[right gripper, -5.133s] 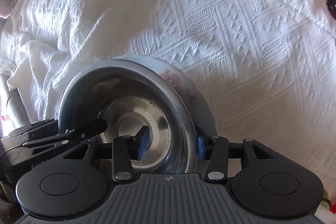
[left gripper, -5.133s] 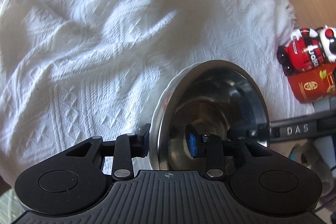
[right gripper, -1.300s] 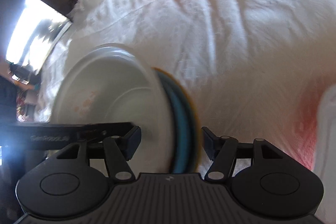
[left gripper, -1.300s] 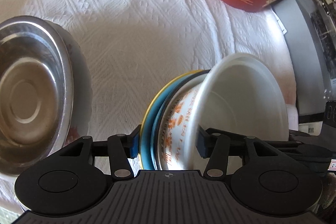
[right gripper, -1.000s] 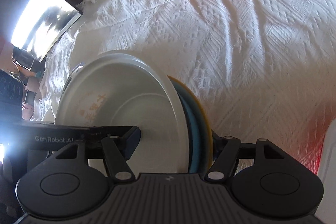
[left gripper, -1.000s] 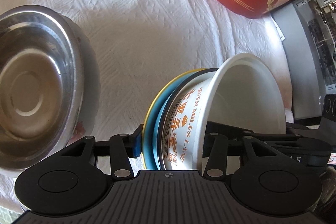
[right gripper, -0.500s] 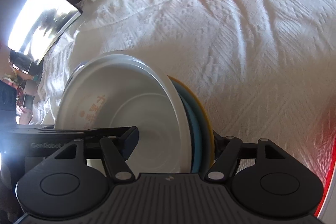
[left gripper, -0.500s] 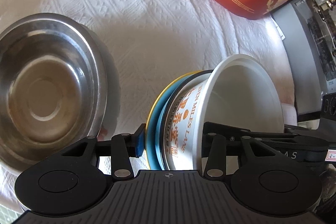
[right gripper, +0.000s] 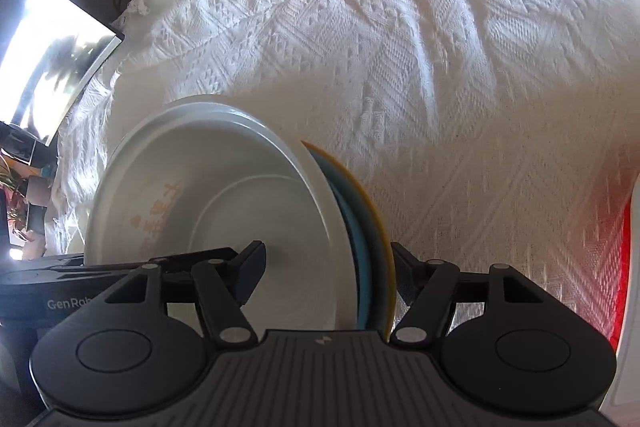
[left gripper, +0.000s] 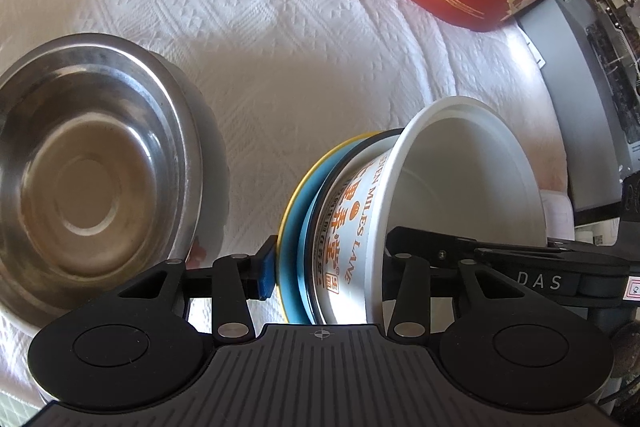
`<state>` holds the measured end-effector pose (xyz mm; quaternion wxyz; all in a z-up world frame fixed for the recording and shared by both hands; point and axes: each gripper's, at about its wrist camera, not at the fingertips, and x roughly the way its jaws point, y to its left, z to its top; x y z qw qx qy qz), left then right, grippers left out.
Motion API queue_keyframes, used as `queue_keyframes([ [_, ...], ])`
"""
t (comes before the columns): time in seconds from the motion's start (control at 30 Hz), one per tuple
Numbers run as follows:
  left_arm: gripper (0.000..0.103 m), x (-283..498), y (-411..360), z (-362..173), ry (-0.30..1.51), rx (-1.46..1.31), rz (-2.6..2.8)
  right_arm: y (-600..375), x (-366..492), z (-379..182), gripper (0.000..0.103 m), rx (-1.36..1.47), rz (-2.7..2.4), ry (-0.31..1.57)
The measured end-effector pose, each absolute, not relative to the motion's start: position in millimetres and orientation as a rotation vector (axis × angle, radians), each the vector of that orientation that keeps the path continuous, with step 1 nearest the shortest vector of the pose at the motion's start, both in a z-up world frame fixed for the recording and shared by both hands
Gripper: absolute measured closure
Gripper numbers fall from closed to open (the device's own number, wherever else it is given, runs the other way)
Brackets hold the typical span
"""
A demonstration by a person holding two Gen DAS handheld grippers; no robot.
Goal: Organize plates and bowls
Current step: 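Grip the white plastic bowl rim on the stack with the left tool, then hold the bowl stack rim with both tools and lift it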
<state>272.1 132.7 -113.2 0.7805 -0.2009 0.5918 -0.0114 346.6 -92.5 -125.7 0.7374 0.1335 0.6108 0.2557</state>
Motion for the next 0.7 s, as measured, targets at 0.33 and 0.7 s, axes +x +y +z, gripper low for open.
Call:
queue_keyframes([
  [0.33,0.055,271.5,134.2,-112.6,1.276,-0.455,-0.04,-90.3,344.0,-124.5,0.036,0.252,0.551,1.341],
  [0.7,0.055,265.6,135.5,-108.7,1.264,-0.437,-0.042,-85.0,341.4,-123.5,0.037,0.24,0.562,1.337],
])
